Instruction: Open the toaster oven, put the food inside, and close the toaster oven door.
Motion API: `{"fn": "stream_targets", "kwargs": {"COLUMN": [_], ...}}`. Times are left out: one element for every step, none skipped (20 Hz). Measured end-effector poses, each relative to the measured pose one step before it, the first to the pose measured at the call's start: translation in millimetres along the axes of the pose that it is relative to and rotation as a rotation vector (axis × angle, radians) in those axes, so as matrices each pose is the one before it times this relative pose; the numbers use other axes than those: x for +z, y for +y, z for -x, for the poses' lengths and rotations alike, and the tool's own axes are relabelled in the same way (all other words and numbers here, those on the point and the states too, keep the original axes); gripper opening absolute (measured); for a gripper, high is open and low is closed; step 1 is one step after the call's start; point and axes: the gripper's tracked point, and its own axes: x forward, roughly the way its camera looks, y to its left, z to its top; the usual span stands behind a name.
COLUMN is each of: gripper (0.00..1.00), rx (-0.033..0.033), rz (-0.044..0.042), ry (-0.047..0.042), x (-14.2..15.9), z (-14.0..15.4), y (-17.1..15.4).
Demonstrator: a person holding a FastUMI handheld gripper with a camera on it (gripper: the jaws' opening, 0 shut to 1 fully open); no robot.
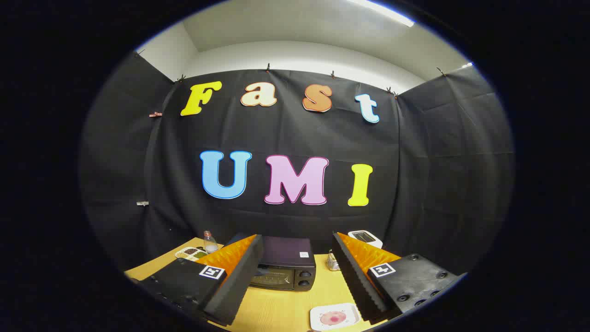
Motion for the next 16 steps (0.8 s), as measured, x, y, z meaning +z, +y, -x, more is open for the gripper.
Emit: {"fn": "stream_targets", "kwargs": {"gripper": [0.97, 0.97, 0.98, 0.98, 0.98, 0.98, 0.98, 0.98, 0.98, 0.98, 0.97, 0.98, 0.98, 0.98, 0.98, 0.98], "rx": [-0.00251, -0.00396, -0.00265, -0.00812, -0.00578, -0.00584, 0.0008, 0.00043, 0.00188, 0.00217, 0.00269, 0.00084, -0.00053, -0.00135, -0.00382, 0.00281], "rz": [0.00094, 0.00301, 0.00221, 0.00257, 0.004, 0.00589, 0.00601, 0.00815, 0.00541, -0.00008, -0.0019, -0.00178, 0.00008, 0.0014, -0.00057, -0.00596], "ry": [-0.00137, -0.00045, -0.00086, -0.00027, -0.00085, -0.0014, -0.00271, -0.00326, -0.00192, 0.00152, 0.00157, 0.0022, 0.00218, 0.00284, 0.00553, 0.00362], "x": [0.47, 0.13, 0.28, 0.23, -0.13, 1.1, 1.03, 0.55, 0.4, 0.0, -0.92, 0.22, -0.91, -0.55, -1.13, -0.81], "z": [-0.08, 0.16, -0.33, -1.55, 0.05, 0.89, 0.12, 0.36, 0.29, 0.04, 0.45, 0.48, 0.47, -0.01, -0.49, 0.32], "y": [-0.38, -0.2, 0.81, -1.3, 0.03, -0.88, 1.33, 1.35, 0.77, 0.75, 0.97, 0.63, 0.06, -0.36, -1.0, 1.4]}}
